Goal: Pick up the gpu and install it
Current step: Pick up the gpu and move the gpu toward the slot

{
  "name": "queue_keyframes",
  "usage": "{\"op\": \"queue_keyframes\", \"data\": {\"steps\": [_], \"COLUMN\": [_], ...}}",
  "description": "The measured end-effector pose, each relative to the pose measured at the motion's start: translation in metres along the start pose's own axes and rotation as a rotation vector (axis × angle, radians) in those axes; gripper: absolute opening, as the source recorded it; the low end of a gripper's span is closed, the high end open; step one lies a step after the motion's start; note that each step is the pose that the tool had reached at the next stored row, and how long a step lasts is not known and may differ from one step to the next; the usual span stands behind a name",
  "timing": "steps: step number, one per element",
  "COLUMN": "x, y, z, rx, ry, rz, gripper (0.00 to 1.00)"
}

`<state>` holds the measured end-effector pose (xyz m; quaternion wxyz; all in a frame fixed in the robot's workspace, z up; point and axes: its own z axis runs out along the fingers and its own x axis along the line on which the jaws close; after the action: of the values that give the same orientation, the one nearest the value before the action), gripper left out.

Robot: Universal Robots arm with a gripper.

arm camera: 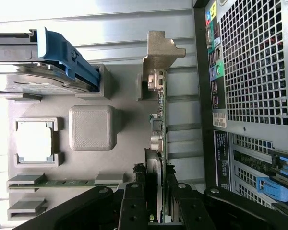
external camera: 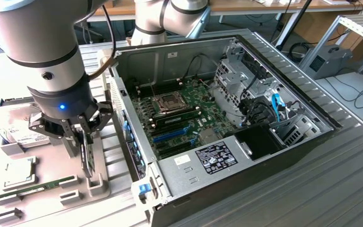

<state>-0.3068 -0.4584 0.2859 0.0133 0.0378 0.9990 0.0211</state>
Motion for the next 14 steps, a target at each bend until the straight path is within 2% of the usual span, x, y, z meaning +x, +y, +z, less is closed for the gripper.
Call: {"op": "queue_keyframes", "data": {"steps": [14], "x": [-0.0001], "y": [0.0002], "z": [-0.0050], "rx": [0.0011], "ry": [0.0000], "rz": [0.000], "gripper": [0.26]}}
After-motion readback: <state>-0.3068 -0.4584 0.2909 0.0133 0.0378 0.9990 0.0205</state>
